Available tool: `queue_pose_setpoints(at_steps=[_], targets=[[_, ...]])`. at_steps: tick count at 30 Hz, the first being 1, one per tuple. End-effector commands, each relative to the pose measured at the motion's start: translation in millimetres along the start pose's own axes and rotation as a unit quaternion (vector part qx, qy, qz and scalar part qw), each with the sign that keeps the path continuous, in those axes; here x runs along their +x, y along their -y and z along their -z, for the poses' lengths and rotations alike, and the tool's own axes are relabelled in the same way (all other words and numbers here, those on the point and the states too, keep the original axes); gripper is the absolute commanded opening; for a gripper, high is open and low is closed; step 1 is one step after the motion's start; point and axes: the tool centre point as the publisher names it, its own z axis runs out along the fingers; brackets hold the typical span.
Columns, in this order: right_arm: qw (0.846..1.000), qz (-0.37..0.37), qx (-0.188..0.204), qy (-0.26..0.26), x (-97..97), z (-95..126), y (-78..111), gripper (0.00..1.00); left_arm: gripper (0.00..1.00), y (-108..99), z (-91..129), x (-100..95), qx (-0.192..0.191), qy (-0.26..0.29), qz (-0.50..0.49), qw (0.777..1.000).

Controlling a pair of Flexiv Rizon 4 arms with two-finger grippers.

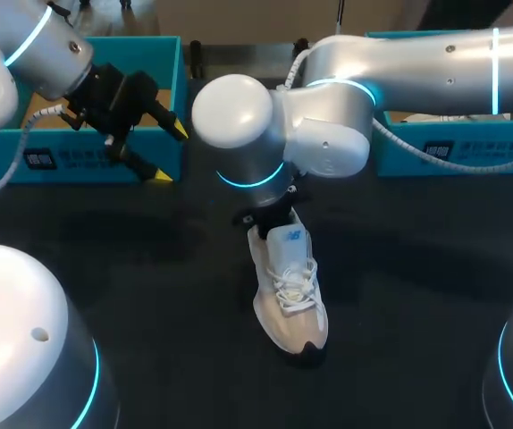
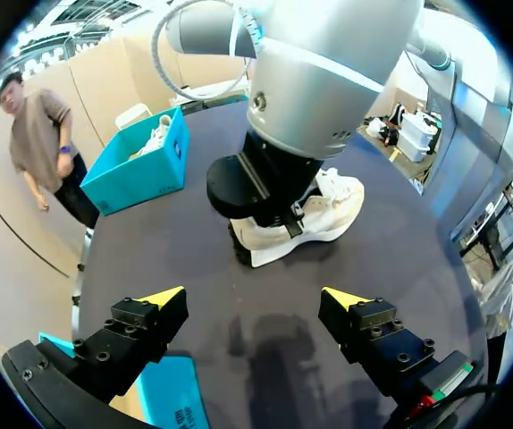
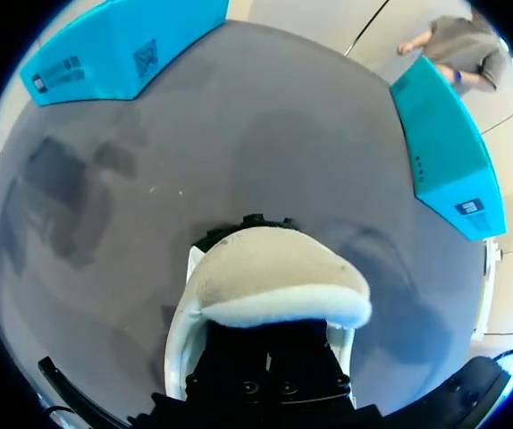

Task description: Take the shoe out of the shoebox, open the shoe tongue, remove and reinsert the insole, then place the shoe into the shoebox

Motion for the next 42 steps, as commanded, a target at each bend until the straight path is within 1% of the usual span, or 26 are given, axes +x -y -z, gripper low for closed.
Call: queue_pose_setpoints(at_steps=[1, 7, 14, 22, 29, 33, 42], targets=[[1.0, 0.001, 0.009, -0.008, 2.6, -11, 0.3, 0.0, 1.0, 0, 1, 1.1, -0.002, 0.0, 0.0, 1.0], [1.0, -0.002, 0.019, -0.013, 6.9, -11, 7.8, 0.0, 1.0, 0, 1, 1.1, -0.002, 0.0, 0.0, 1.0], [1.0, 0.0, 0.026, -0.008, 0.7, 12, 9.6, 0.0, 1.0, 0, 1, 1.1, -0.002, 0.0, 0.0, 1.0], [0.998, 0.018, 0.057, -0.026, -3.4, 33, 11.0, 0.0, 1.0, 0, 1, 1.1, -0.002, 0.0, 0.0, 1.0], [0.994, 0.026, 0.09, -0.054, -4.1, 48, 14.3, 0.0, 1.0, 0, 1, 1.1, -0.002, 0.0, 0.0, 1.0], [0.991, 0.023, 0.113, -0.063, -5.4, 56, 22.7, 0.0, 1.0, 0, 1, 1.1, -0.002, 0.0, 0.0, 1.0], [0.987, 0.01, 0.145, -0.069, -6.9, 62, 48.5, 0.0, 1.0, 0, 1, 1.1, -0.002, 0.0, 0.0, 1.0]])
